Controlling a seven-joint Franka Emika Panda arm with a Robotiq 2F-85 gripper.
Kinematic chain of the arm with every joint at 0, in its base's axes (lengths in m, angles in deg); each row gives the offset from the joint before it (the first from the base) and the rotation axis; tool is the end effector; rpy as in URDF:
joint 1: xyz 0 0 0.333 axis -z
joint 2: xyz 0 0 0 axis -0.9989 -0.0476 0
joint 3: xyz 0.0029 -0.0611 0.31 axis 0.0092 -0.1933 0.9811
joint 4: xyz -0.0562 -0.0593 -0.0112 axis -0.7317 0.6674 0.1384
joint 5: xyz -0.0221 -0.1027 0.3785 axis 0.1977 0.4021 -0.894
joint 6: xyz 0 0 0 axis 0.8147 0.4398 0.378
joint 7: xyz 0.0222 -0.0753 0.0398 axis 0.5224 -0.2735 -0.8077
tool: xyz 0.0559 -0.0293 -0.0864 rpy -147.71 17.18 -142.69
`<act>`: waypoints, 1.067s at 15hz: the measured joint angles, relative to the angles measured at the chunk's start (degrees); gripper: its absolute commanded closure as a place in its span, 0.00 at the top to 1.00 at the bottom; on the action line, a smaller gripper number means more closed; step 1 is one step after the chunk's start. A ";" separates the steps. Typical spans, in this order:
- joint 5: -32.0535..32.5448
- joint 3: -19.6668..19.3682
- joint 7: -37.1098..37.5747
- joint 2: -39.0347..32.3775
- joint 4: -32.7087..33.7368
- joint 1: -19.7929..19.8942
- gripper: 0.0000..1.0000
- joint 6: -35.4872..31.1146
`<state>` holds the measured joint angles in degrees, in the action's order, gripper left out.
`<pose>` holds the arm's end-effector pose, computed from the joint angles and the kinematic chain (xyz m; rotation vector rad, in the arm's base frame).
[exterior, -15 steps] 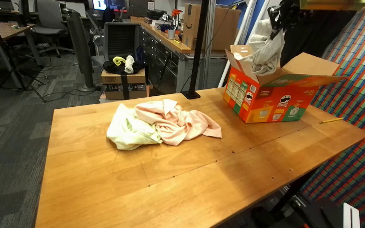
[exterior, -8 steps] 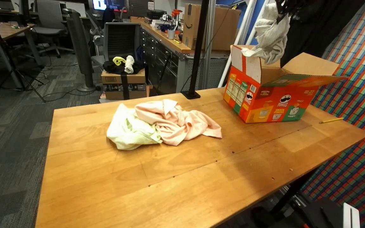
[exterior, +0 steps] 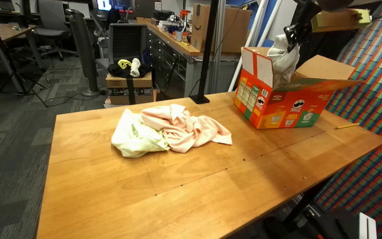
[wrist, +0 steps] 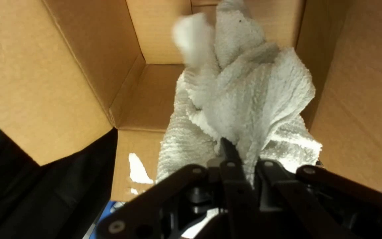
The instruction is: Put the shirts inside the box
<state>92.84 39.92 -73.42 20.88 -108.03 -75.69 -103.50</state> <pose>0.5169 -0.1580 0.5190 2.7662 -0.2955 0.7600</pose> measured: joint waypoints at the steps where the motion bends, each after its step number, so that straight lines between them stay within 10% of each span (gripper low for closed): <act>1: 0.00 -0.21 -0.14 -0.53 -0.29 0.00 0.13 0.00; 15: -0.01 -0.34 -0.28 -0.83 -0.48 -0.01 0.13 0.00; 16: -0.01 -0.34 -0.28 -0.83 -0.48 -0.01 0.38 0.00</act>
<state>92.83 39.57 -73.70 20.05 -108.51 -75.71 -103.50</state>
